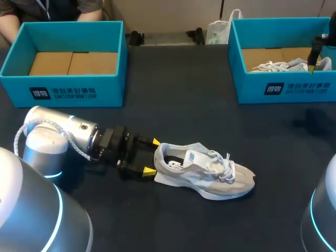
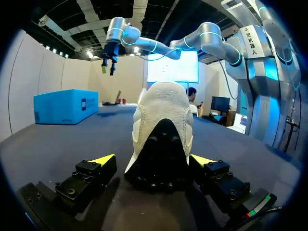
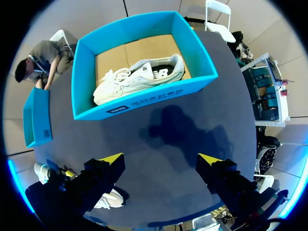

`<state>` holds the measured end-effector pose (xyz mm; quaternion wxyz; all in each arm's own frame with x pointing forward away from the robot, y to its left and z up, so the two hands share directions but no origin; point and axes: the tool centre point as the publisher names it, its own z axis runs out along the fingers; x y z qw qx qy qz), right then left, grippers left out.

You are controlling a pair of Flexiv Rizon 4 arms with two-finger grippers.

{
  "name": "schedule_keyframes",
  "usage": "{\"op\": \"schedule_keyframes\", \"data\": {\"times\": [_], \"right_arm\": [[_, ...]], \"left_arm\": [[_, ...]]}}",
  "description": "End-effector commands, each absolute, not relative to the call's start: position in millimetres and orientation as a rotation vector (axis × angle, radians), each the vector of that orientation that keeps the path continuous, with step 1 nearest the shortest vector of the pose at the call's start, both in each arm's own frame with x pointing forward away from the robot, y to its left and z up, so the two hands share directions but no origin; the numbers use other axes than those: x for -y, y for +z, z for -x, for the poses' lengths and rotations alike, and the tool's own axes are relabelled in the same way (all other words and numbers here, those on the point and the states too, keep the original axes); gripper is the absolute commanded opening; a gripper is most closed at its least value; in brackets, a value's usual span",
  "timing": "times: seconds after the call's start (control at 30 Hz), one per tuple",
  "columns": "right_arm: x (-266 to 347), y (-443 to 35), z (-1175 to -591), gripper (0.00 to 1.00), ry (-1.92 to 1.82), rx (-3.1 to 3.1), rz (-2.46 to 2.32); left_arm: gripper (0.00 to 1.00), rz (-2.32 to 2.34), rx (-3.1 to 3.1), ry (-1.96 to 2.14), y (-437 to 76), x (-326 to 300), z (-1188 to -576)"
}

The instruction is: Take the shoe out of the shoebox, open the shoe tongue, remove and reinsert the insole, then place the shoe into the shoebox

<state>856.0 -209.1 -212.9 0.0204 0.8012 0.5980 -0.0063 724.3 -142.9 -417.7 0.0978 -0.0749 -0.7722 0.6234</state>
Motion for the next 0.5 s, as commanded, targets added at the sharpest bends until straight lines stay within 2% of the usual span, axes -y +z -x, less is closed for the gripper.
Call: {"op": "schedule_keyframes", "data": {"times": [0.03,0.5], "right_arm": [[209,-213,-855,1.0,-0.018,-1.852,-2.485],[209,-213,-855,1.0,-0.018,-1.852,-2.485]], "left_arm": [[1.0,0.23,2.285,1.841,-419,148,-723],[1.0,0.194,2.293,1.831,-420,136,-722]]}}
